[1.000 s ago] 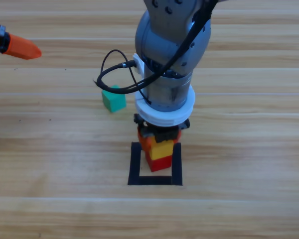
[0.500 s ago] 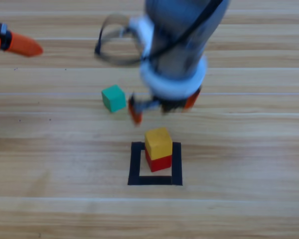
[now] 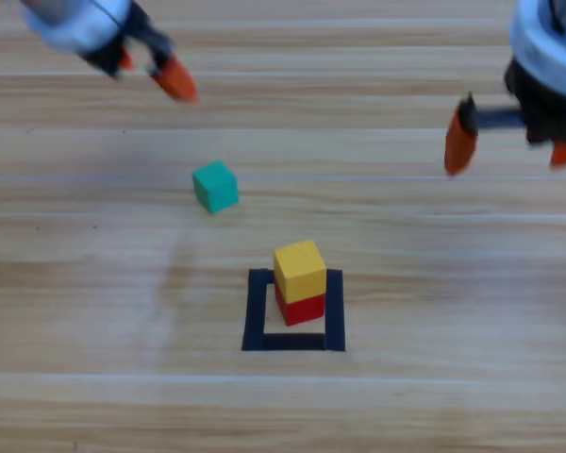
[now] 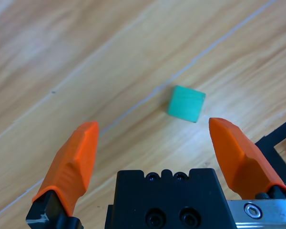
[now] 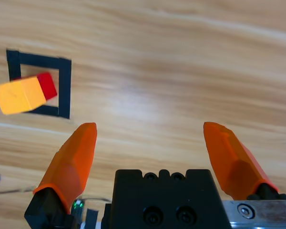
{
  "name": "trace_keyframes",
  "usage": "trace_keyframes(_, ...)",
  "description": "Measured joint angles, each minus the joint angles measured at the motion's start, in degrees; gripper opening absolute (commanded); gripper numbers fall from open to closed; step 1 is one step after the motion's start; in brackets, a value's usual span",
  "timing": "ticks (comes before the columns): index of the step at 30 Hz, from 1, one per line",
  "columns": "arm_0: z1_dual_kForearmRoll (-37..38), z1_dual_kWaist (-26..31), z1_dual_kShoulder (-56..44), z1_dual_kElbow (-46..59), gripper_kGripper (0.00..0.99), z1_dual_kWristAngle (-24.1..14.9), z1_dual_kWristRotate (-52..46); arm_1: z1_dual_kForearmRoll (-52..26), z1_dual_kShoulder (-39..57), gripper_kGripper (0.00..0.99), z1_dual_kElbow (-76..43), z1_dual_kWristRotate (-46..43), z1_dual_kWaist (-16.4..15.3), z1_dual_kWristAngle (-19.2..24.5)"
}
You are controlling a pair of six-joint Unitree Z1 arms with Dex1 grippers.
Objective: Stack the blocks in the rectangular block: red at the bottom, yellow in the middle, green on top
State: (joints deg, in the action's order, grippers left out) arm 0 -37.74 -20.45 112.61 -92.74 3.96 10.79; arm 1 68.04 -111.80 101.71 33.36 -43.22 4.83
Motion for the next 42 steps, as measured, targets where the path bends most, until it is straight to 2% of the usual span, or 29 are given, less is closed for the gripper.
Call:
trace_keyframes(1,-0.41,-2.15,2.07,0.00,0.990,-1.38,0.00,-3.11,0.63,0.990,-3.59,-0.84,1.51,-2.86)
trace_keyframes(4,-1.11,-6.09,5.61,-0.01,0.990,-3.83,-0.01,-5.21,0.86,0.990,-4.57,-1.34,3.20,-4.18)
trace_keyframes(10,-2.30,-9.25,10.22,-2.77,0.990,-7.26,-1.42,-5.55,0.80,0.990,-4.56,-4.15,3.84,-5.36)
trace_keyframes(13,-5.93,-10.26,12.71,-8.10,0.990,-9.09,-2.67,-6.34,0.76,0.990,-4.56,-5.76,3.90,-7.34)
trace_keyframes(19,-8.64,-11.32,18.04,-15.46,0.990,-9.81,-2.99,-7.81,0.63,0.990,-4.56,-5.96,3.94,-9.45)
trace_keyframes(30,-8.73,-11.09,20.26,-15.50,0.990,-9.13,-2.85,-7.83,0.60,0.990,-4.57,-6.25,3.94,-11.53)
trace_keyframes(42,-8.73,-7.01,20.26,-12.75,0.973,-8.34,0.16,-7.83,0.60,0.990,-4.60,-6.25,3.94,-12.14)
